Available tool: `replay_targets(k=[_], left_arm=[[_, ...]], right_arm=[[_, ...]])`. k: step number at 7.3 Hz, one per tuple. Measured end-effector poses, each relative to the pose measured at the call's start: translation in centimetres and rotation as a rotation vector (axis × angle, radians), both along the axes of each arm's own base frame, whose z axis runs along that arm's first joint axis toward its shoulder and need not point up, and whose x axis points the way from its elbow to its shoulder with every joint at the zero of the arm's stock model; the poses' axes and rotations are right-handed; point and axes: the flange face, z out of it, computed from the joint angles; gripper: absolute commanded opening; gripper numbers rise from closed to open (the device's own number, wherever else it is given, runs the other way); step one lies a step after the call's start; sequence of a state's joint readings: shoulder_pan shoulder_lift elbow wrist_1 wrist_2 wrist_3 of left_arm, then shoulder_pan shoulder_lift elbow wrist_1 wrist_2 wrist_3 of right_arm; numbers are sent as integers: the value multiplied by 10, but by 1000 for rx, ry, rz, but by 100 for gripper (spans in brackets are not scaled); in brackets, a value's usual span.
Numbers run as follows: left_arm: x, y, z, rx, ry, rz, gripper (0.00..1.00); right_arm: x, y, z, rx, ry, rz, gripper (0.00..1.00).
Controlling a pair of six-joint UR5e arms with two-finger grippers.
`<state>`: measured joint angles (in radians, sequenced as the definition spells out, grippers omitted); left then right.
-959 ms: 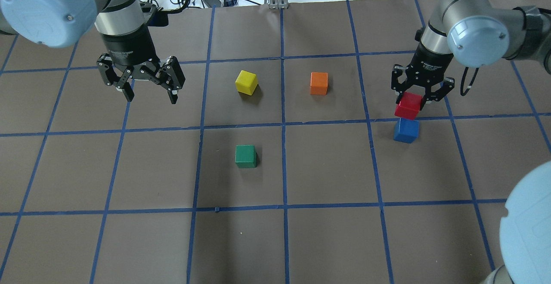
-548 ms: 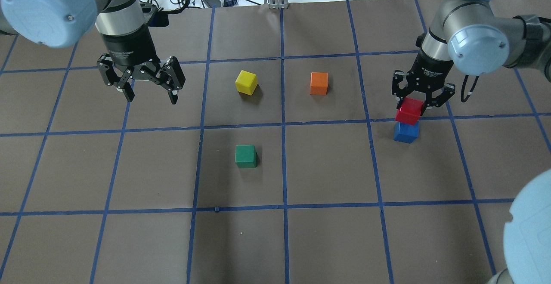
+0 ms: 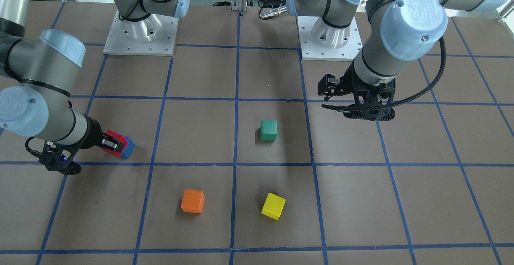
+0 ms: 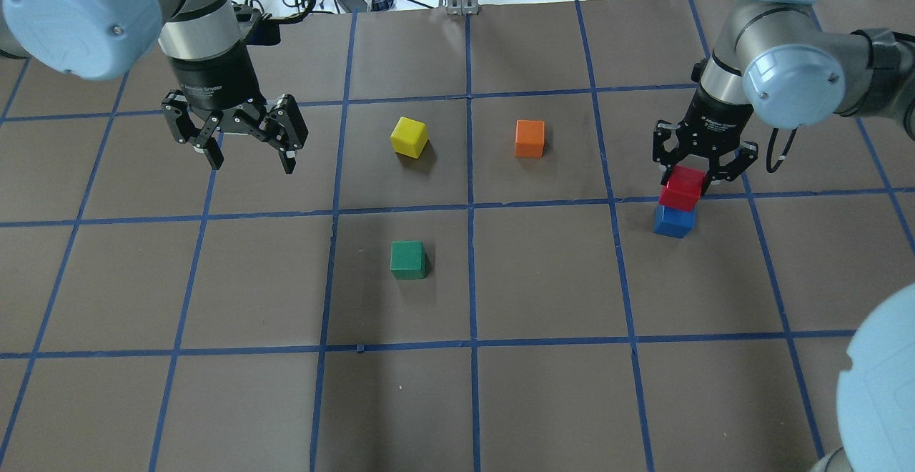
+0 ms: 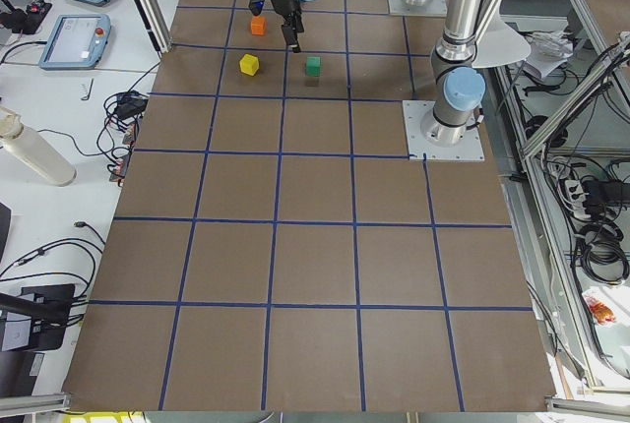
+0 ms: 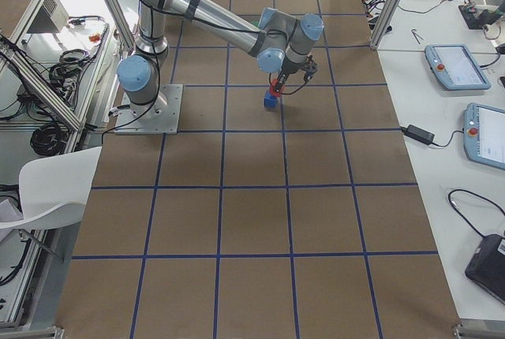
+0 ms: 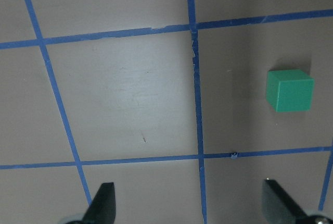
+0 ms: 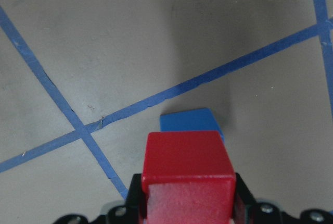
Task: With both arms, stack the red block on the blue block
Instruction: 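Lower the red cube onto the blue cube with the right gripper, then open the right gripper and raise it off the stack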
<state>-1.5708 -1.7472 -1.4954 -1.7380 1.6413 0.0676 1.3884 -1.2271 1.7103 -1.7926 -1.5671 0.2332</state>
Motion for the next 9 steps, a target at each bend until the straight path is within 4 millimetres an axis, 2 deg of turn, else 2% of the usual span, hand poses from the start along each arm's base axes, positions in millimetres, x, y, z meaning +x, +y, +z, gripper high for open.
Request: replay_targets(k=[1, 4, 5, 7, 9], left_arm=[[0, 0, 0, 0, 0, 0, 100], [0, 0, 0, 0, 0, 0, 100], [0, 0, 0, 1, 0, 0, 100], [0, 1, -3, 6, 0, -1, 100], [-1, 2, -4, 9, 0, -1, 100]], right_arm=[[0, 0, 0, 0, -1, 2, 27], [1, 2, -3, 9, -1, 0, 35], [1, 3, -4, 13, -1, -1, 45], [1, 4, -5, 19, 3, 2, 46], [-1, 5, -5, 28, 17, 6, 68]])
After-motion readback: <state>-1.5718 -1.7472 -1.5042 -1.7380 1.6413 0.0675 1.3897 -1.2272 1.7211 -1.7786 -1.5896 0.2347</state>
